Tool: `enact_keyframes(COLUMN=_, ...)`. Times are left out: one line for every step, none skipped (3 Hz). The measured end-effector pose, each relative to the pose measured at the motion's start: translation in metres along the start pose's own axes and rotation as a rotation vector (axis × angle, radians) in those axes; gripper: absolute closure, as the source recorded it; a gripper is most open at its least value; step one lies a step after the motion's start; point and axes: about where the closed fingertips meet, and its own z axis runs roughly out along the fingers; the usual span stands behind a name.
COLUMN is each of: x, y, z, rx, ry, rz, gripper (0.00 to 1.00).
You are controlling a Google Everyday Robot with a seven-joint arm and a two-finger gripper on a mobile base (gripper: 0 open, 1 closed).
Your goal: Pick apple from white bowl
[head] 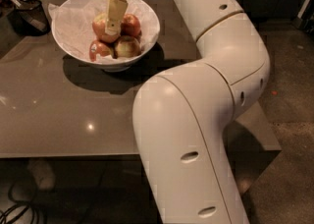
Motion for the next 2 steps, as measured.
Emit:
enact_keyframes(x=0.002, y=0.002, z=0.012, rx=-0.028, ry=0.001, rz=0.01, gripper=0.27)
enact_keyframes(x=0.0, y=0.002, z=0.022, rx=-0.046, ry=0.004, rz=0.007, gripper=0.26)
